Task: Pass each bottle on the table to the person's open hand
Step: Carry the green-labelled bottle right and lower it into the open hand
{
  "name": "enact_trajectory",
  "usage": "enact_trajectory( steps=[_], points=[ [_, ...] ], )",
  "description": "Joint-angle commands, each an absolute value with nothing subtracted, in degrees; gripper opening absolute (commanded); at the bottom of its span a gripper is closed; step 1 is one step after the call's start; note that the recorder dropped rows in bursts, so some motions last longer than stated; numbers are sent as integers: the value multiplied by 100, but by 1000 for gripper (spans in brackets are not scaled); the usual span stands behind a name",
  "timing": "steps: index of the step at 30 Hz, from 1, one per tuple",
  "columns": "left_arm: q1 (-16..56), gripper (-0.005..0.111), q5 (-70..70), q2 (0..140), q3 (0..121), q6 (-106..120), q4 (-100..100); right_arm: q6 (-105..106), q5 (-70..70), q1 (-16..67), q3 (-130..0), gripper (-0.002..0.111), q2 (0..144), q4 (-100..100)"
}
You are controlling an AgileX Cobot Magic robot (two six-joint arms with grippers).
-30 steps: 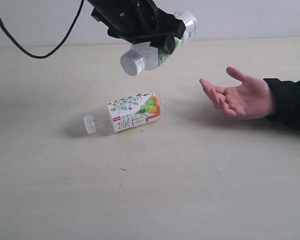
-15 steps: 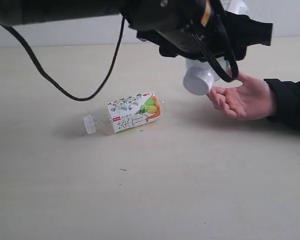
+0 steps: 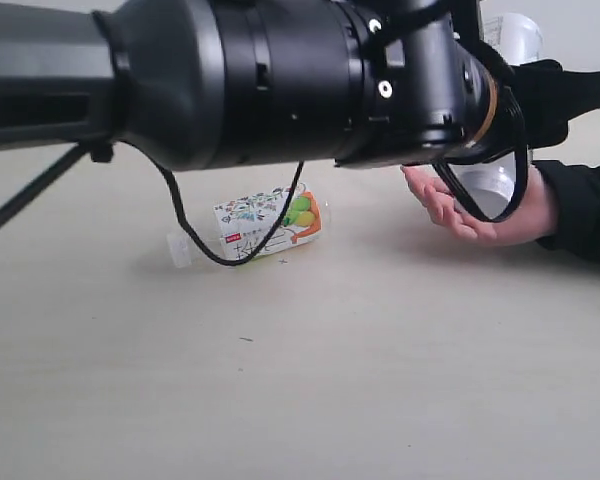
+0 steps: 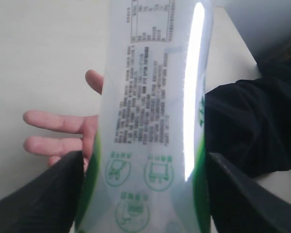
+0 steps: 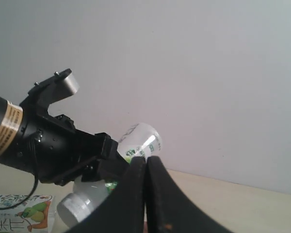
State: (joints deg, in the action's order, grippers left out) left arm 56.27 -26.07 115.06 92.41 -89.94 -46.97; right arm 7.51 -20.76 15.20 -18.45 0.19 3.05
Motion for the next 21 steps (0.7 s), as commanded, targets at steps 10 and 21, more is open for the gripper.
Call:
enact_trajectory(
  steps=[10, 21],
  points=[
    [5656, 0, -2445, 12360, 9348, -12164, -6861, 747, -2052, 1498, -1819, 0, 0, 282],
    [5786, 0, -2921, 12560, 9759, -12164, -6516, 747, -2052, 1498, -1819, 0, 0, 295]
  ],
)
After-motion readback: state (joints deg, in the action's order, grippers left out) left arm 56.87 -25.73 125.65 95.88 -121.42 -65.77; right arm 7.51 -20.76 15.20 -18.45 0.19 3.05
